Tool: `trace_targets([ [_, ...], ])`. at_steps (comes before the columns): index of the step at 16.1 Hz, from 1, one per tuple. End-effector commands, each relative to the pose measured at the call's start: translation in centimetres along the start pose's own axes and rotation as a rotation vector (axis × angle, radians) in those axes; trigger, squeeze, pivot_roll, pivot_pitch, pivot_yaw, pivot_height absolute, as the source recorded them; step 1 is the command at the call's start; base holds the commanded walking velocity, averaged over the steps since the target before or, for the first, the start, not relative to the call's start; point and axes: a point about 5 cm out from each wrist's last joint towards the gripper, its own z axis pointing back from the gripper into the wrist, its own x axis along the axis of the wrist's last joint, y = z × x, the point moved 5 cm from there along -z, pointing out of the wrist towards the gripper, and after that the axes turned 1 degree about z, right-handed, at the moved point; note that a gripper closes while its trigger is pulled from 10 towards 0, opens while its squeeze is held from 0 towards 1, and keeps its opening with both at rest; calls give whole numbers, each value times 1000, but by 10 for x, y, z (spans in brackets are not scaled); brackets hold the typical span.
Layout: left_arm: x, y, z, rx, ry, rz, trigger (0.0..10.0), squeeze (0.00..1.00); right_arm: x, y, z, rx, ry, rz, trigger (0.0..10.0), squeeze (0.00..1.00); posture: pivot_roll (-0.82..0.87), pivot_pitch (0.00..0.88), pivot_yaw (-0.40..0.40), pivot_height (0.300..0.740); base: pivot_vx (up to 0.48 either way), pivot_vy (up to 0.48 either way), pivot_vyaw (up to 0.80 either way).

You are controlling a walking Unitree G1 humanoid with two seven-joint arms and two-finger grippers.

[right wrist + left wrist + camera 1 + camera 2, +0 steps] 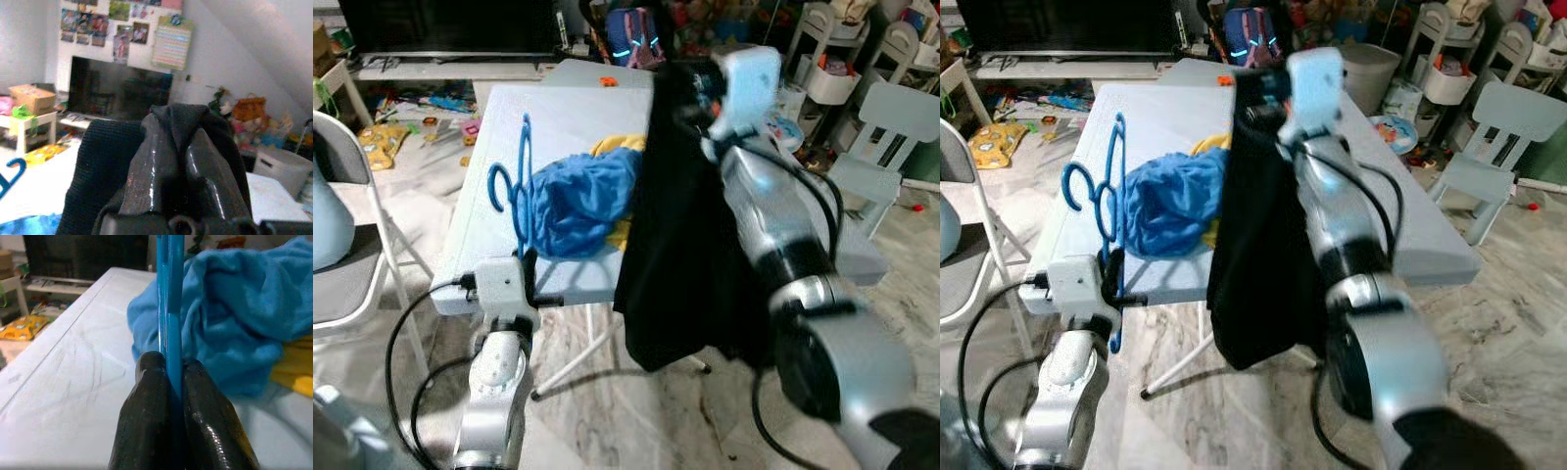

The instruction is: Hang hanger

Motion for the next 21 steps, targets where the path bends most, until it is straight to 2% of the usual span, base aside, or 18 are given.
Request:
trace_targets([
  [1, 3, 1, 2, 15, -5, -6, 10000, 0, 19, -2, -10, 0, -35, -18, 10000, 0, 197, 42, -131, 740, 0, 0, 0],
  [2, 2, 4, 6, 40, 0, -5, 10000, 0, 32, 6, -19, 26, -45, -12, 10000, 0, 207, 44, -139, 740, 0, 0, 0],
  [4, 2, 6, 9, 51, 2, -1, 10000, 0, 47, 9, -26, 37, -67, 7, 10000, 0, 224, 48, -152, 740, 0, 0, 0],
  [7, 0, 7, 15, 64, 6, 2, 10000, 0, 93, 7, -39, 12, -132, -4, 10000, 0, 246, 52, -175, 740, 0, 0, 0],
  [8, 0, 7, 15, 67, 6, 3, 10000, 0, 101, 6, -40, 7, -148, 5, 10000, 0, 246, 52, -175, 740, 0, 0, 0],
  [10, 1, 8, 16, 79, 5, 5, 10000, 0, 136, -6, -42, -45, -225, 5, 10000, 0, 255, 51, -185, 740, 0, 0, 0],
  [11, 1, 8, 16, 81, 5, 5, 10000, 0, 145, -10, -42, -64, -246, -1, 10000, 0, 255, 51, -185, 740, 0, 0, 0],
  [12, 3, 9, 17, 96, -6, 0, 10000, 0, 170, -23, -40, -110, -313, -17, 10000, 0, 258, 52, -189, 740, 0, 0, 0],
  [13, 5, 11, 17, 107, -18, -4, 10000, 0, 186, -31, -37, -143, -357, -10, 10000, 0, 257, 54, -189, 740, 0, 0, 0],
  [14, 7, 11, 17, 113, -24, -5, 10000, 0, 196, -40, -34, -169, -384, 5, 10000, 0, 256, 57, -191, 740, 0, 0, 0],
  [15, 7, 11, 17, 115, -27, -6, 10000, 0, 196, -46, -32, -179, -387, 12, 10000, 0, 254, 62, -193, 740, 0, 0, 0],
  [16, 7, 9, 18, 113, -26, -5, 10000, 0, 182, -46, -32, -168, -357, 42, 10000, 0, 250, 66, -192, 740, 0, 0, 0],
  [18, 4, 6, 20, 106, -17, -2, 10000, 0, 128, -37, -32, -97, -230, 147, 10000, 0, 248, 71, -189, 740, 0, 0, 0],
  [19, 3, 4, 21, 95, -8, 2, 10000, 0, 67, -30, -24, -24, -73, 258, 10000, 0, 245, 78, -181, 740, 0, 0, 0],
  [20, 2, 3, 21, 83, -2, 5, 10000, 0, 21, -26, -13, 34, 58, 295, 10000, 0, 242, 80, -174, 740, 0, 0, 0],
  [21, 1, 2, 20, 73, 5, 3, 10000, 0, -9, -25, -2, 73, 146, 315, 10000, 0, 239, 81, -168, 740, 0, 0, 0],
])
